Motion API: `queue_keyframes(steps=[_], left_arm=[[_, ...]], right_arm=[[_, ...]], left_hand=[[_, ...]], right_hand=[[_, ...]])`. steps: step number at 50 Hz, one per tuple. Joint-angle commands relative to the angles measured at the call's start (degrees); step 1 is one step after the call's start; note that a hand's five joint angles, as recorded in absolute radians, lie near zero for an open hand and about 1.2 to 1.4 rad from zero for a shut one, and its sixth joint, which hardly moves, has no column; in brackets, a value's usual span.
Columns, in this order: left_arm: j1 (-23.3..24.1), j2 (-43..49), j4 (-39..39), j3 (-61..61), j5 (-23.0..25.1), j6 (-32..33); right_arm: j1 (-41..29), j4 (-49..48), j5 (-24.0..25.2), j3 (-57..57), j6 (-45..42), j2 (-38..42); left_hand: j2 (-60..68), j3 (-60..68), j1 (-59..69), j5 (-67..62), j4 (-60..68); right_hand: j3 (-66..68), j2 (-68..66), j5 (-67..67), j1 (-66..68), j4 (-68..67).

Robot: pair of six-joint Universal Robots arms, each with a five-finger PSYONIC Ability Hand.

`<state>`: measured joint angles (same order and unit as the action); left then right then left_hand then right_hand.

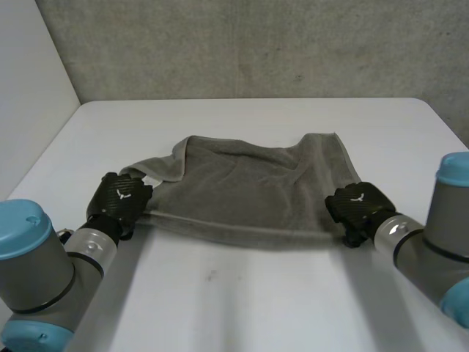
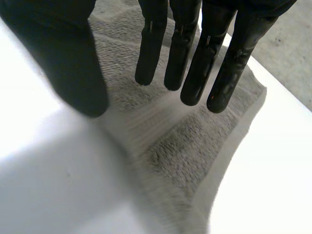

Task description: Fold the laundry

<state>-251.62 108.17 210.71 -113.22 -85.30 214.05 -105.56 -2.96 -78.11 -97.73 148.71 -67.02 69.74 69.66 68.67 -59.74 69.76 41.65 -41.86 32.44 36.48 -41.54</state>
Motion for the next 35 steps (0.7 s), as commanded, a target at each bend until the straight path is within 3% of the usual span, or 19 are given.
queue_keyframes(steps=[1, 15, 35], left_arm=[[0.7, -0.33, 0.05, -0.86, -0.05, -0.13], [-0.09, -0.77, 0.14, -1.3, 0.13, -0.48], [-1.5, -0.59, -0.22, -0.34, 0.22, -0.57]], right_arm=[[4.92, 2.6, 2.52, 0.08, 3.16, -0.83], [8.26, 3.93, 6.3, -2.73, 3.78, -0.74], [9.06, 5.34, 7.09, -3.96, 2.9, -1.01]], left_hand=[[10.26, 10.34, 11.33, -10.26, 10.24], [10.26, 10.34, 11.33, -10.26, 10.24], [10.26, 10.34, 11.33, -10.26, 10.24]], right_hand=[[1.91, -1.7, 1.12, 7.07, -2.02], [-0.94, 1.15, -1.73, 4.22, 0.83], [-3.48, 3.69, -4.27, 1.69, 3.37]])
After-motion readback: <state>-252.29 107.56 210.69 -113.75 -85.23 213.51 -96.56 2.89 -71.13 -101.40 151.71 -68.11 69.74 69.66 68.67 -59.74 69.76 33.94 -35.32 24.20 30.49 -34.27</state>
